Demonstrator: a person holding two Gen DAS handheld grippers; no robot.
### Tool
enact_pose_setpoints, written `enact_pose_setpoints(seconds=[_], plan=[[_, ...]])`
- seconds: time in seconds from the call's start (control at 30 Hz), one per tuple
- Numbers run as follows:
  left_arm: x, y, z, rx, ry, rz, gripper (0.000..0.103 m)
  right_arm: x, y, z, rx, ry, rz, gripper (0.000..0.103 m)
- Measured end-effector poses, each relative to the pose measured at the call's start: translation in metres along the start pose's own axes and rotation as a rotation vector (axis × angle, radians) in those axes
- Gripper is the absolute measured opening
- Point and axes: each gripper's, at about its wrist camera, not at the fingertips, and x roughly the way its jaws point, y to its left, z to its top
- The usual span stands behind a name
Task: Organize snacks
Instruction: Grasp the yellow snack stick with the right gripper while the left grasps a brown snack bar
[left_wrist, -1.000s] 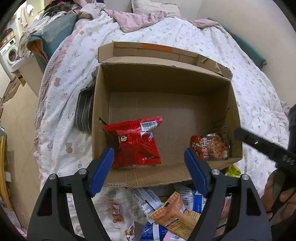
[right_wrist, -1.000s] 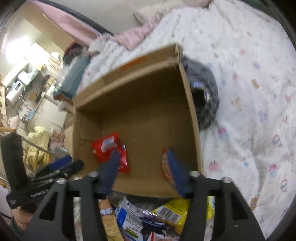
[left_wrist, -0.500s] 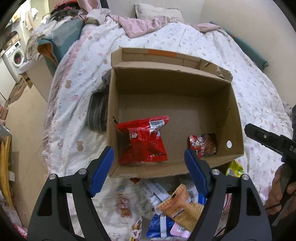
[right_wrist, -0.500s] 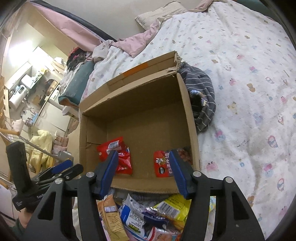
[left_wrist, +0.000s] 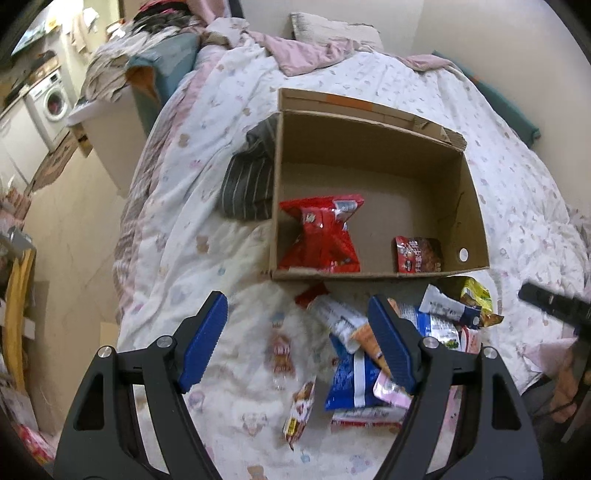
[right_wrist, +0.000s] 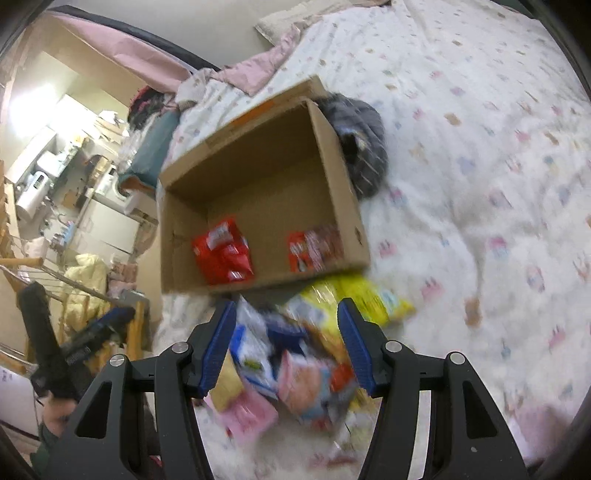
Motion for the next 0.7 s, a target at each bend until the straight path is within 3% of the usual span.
enact_pose_setpoints(seconds=[0.2,0.33,0.4,0.6,0.67,0.7], plan=[[0.001,0.006,-0.019,-0.048,0.027,0.006,0.076,0.014,-0.033,-0.036,0.075,0.138,-0.11,0.06],[0.004,0.008,-0.025,-0.055,0.041,0.01,0.076,0.04,-0.055,-0.054,0.177,0.305,-0.065,0.06],[0.006,0.008,-0.026,-0.054,0.045,0.017,0.076,0.05,-0.054,-0.06,0.151,0.348,-0.098,0.06],[0.011,0.011,-0.029,-0.062,0.061,0.026,0.076,0.067,-0.038,-0.063,0.017,0.37,-0.203,0.057],[0.014,0.011,-0.031,-0.061,0.073,0.025,0.076,0.067,-0.034,-0.062,-0.018,0.364,-0.242,0.029],[0.014,0.012,-0.031,-0.064,0.076,0.023,0.076,0.065,-0.034,-0.062,-0.027,0.359,-0.258,0.023]])
